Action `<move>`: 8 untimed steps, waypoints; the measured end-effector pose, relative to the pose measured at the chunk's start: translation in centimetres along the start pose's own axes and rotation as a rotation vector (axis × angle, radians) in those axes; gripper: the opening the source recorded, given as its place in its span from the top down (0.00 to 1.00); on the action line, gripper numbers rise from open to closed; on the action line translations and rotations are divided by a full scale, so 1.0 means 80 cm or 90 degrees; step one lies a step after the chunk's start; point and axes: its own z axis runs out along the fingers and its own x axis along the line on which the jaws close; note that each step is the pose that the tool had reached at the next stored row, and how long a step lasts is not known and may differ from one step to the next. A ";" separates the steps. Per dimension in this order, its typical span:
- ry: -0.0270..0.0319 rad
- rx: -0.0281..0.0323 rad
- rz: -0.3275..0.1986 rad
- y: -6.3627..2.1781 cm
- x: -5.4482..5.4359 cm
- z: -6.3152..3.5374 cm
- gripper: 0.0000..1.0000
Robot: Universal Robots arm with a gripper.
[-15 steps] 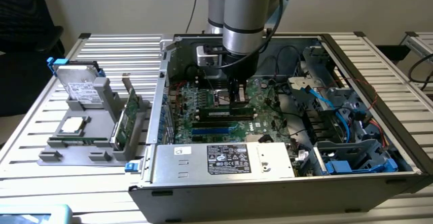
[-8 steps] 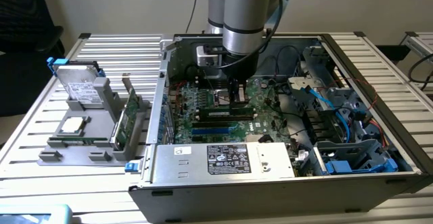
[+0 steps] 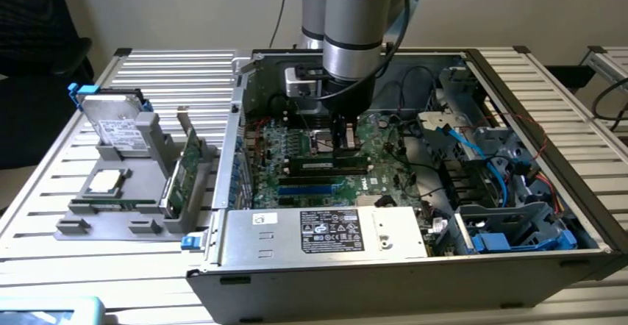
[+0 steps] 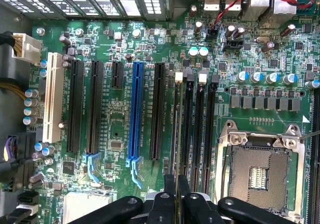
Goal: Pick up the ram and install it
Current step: 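Insert the ram into the slot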
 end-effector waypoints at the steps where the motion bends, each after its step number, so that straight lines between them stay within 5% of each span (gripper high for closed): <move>1: -0.0001 0.0000 0.000 0.000 0.000 0.000 0.86; 8: -0.0001 0.0003 0.000 0.000 0.000 0.000 0.86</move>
